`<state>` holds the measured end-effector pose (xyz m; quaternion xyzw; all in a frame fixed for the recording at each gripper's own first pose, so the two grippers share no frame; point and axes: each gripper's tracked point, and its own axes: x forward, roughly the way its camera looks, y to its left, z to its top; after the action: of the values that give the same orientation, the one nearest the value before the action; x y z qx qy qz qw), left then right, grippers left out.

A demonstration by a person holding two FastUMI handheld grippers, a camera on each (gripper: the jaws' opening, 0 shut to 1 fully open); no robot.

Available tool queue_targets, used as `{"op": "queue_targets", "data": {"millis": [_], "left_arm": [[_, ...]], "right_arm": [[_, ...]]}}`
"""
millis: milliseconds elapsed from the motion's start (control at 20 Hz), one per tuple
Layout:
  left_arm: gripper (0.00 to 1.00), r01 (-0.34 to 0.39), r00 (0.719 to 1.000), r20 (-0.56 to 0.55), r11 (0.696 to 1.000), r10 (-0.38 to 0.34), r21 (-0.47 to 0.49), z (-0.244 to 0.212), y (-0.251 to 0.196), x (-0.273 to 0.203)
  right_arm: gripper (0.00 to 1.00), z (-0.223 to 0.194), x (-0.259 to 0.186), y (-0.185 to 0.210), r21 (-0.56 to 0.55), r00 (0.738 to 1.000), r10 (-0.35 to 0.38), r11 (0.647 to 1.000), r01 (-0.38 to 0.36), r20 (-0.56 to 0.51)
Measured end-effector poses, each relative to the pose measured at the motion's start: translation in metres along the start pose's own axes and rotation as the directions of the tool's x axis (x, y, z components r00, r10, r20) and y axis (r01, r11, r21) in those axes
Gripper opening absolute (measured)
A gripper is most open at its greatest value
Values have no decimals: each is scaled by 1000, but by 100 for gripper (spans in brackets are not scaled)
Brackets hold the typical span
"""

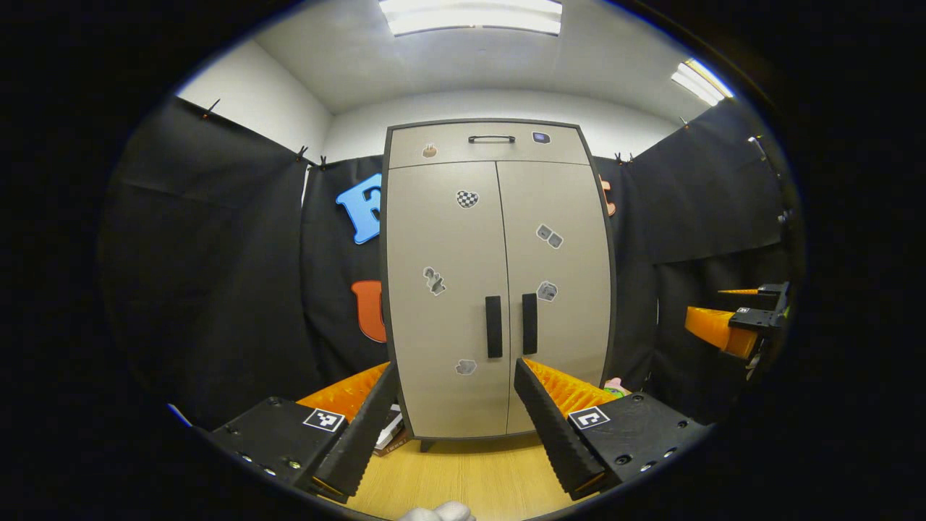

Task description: Open the right door of the double-door shoe cabinet with the right hand, and open the left door with the left hand.

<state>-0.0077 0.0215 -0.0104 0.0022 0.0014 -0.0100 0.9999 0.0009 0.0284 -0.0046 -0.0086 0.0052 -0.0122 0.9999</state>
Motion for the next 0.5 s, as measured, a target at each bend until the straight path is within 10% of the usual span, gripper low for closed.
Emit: {"op": "queue_targets", "data": {"millis": [500], "left_arm": [[96, -68, 997, -39, 998, 69, 15, -19, 21, -15]], "right_arm": [[99, -11, 102, 68, -12, 998, 61, 998, -61, -6]]}}
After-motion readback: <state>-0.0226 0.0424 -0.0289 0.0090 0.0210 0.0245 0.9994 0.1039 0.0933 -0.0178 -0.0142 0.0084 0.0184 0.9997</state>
